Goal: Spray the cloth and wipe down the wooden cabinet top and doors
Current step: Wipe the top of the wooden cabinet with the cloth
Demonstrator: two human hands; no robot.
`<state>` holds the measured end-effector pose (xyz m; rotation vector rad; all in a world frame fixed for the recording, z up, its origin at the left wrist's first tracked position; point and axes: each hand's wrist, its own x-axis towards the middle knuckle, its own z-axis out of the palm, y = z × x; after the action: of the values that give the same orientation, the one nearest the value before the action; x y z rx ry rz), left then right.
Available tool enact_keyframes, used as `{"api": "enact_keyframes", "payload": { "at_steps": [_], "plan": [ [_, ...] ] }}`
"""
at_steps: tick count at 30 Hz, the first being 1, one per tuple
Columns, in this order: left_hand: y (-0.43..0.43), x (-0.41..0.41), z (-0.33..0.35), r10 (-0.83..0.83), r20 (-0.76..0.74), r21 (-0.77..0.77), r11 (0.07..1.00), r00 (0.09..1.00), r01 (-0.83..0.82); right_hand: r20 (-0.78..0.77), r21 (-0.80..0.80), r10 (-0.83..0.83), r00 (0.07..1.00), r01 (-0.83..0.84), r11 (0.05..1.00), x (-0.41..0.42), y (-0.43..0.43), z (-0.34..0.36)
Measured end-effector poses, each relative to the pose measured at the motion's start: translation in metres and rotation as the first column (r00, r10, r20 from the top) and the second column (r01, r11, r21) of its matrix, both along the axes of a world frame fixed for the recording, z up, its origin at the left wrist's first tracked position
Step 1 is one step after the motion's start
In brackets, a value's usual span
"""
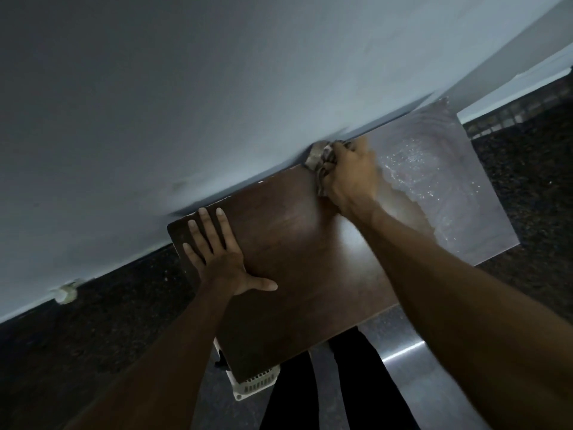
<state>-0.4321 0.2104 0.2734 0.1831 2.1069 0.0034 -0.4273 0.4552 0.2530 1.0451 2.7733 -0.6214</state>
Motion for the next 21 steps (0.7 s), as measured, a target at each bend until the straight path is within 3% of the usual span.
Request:
{"api": "enact_keyframes", "payload": {
  "at_steps": [2, 5, 9, 15, 21],
  "plan": [
    [0.000, 0.000, 0.001, -0.003, 0.000, -0.002, 1.000, 1.000, 0.003, -0.058, -0.123, 0.083, 0.995, -0.090, 0.988, -0.001, -0.033, 0.000],
    [0.001, 0.001, 0.002, -0.002, 0.009, -0.008, 1.000, 1.000, 0.002, -0.041, -0.173, 0.261, 0.965, -0.264, 0.949, -0.003, -0.092, 0.013],
    [0.002, 0.000, 0.002, -0.017, 0.029, -0.041, 0.999, 0.999, 0.018, 0.014, -0.199, 0.369, 0.929, -0.359, 0.912, -0.007, -0.120, 0.019],
    [0.005, 0.001, 0.005, -0.005, 0.022, -0.004, 1.000, 1.000, 0.005, -0.083, -0.100, 0.214, 0.973, -0.222, 0.970, 0.010, -0.043, -0.002],
    [0.005, 0.000, 0.005, 0.011, 0.046, 0.001, 1.000, 0.999, -0.011, -0.019, 0.044, 0.001, 1.000, 0.000, 0.999, 0.028, 0.073, -0.007]
  ]
}}
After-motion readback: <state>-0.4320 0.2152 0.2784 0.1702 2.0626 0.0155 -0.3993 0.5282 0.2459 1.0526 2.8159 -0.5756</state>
